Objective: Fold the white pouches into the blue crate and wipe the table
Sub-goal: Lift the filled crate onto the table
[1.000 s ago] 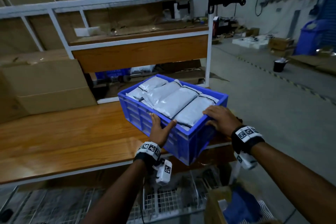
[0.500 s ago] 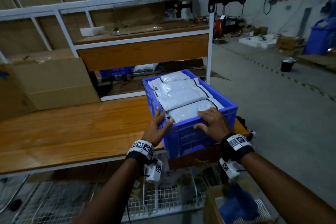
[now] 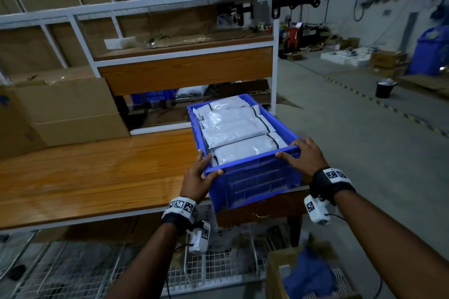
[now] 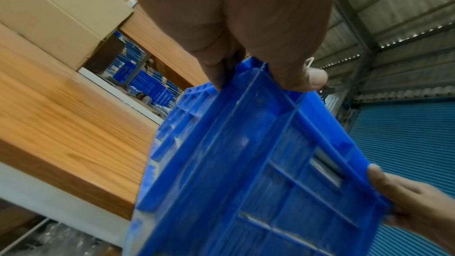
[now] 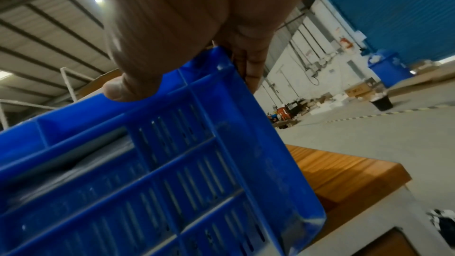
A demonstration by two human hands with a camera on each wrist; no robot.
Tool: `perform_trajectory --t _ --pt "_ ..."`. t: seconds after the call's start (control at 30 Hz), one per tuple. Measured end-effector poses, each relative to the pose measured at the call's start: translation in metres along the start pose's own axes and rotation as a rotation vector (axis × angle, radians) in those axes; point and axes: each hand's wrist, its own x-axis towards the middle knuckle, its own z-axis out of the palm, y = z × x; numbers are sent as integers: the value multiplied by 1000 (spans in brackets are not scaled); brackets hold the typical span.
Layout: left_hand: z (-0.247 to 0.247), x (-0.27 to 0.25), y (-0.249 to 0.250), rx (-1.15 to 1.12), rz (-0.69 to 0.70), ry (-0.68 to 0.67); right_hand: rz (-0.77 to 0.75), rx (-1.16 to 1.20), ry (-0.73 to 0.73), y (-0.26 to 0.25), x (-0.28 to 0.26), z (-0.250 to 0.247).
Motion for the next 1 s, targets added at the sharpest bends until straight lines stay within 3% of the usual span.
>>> perform_trajectory --t 0.3,0.47,0.7,1.0 --pt "17 16 20 25 -11 -58 -24 7 277 33 -23 1" --pt "42 30 25 29 -23 -41 28 157 137 51 -27 6" --pt "53 44 27 32 -35 -51 88 164 170 58 -9 10" --pt "56 61 30 34 -82 -91 140 175 88 61 12 10"
